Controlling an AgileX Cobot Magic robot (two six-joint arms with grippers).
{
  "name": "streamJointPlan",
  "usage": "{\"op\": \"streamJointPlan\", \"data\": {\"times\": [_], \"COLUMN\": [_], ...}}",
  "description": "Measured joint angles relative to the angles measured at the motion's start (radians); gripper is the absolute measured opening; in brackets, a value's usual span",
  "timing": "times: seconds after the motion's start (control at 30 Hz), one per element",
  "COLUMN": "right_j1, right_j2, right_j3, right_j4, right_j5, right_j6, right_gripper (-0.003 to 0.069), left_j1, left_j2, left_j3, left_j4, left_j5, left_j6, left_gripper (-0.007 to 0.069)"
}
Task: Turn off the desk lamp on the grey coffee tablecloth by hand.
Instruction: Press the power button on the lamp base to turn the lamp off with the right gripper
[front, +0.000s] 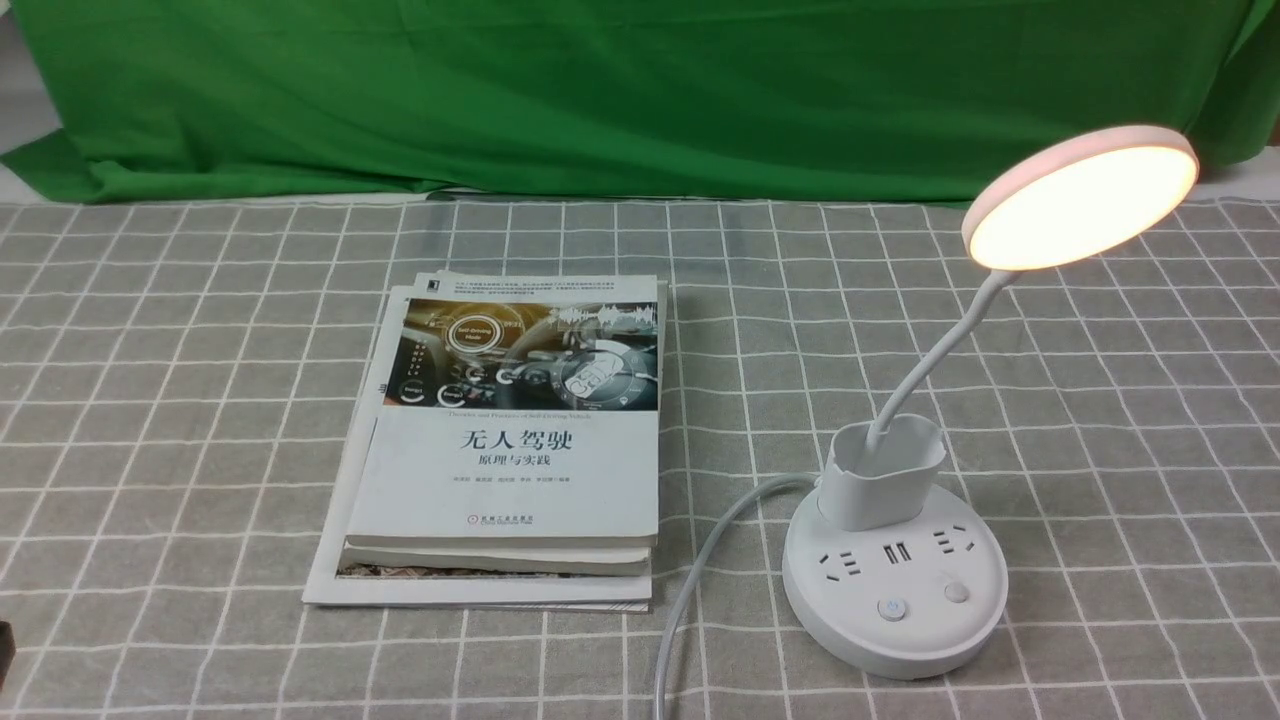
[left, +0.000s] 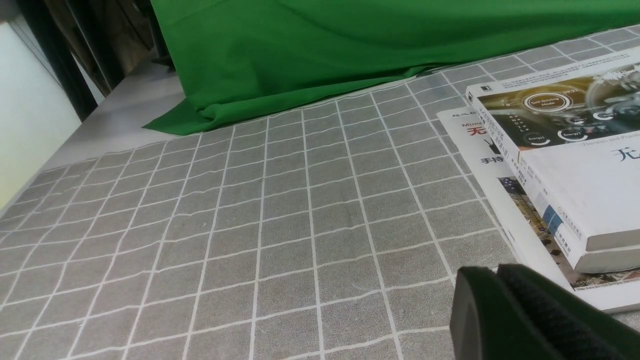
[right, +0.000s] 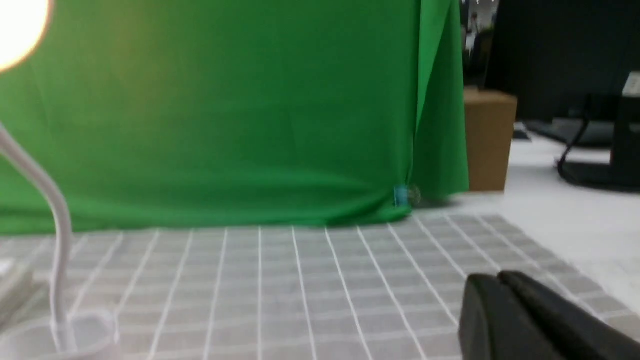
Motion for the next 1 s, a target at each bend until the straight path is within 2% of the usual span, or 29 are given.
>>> {"op": "streamJointPlan", "data": {"times": [0.2, 0.43, 0.57, 0.77, 0.8, 0.87, 1.0], "right_j1": [0.000, 0.000, 0.000, 0.000, 0.000, 0.000, 0.000], "right_j2": [0.000, 0.054, 0.177, 0.410, 0.493, 0.597, 0.768], "right_j3": [0.000, -0.004, -0.114, -0.330, -0.387, -0.428, -0.441], "right_j4": [0.000, 0.000, 0.000, 0.000, 0.000, 0.000, 0.004], "right_j5": [-0.017, -0.124, -0.109, 0.023, 0.110, 0.166, 0.166], "right_j6": [-0.007, 0.096, 0.091, 0.134, 0.166, 0.171, 0.167], "right_gripper": [0.0048, 0.0048, 0.0048, 0.0048, 0.0048, 0.0048, 0.0048], "left_j1": [0.000, 0.000, 0.000, 0.000, 0.000, 0.000, 0.000], "left_j2": [0.000, 0.000, 0.000, 0.000, 0.000, 0.000, 0.000], "left_j3": [0.000, 0.000, 0.000, 0.000, 0.000, 0.000, 0.000], "left_j4": [0.000, 0.000, 0.000, 0.000, 0.000, 0.000, 0.000], "left_j5": [0.000, 0.000, 0.000, 0.000, 0.000, 0.000, 0.000], "left_j6": [0.000, 0.000, 0.000, 0.000, 0.000, 0.000, 0.000], "left_gripper": [0.0020, 0.0020, 0.0020, 0.0020, 0.0020, 0.0020, 0.0020]}}
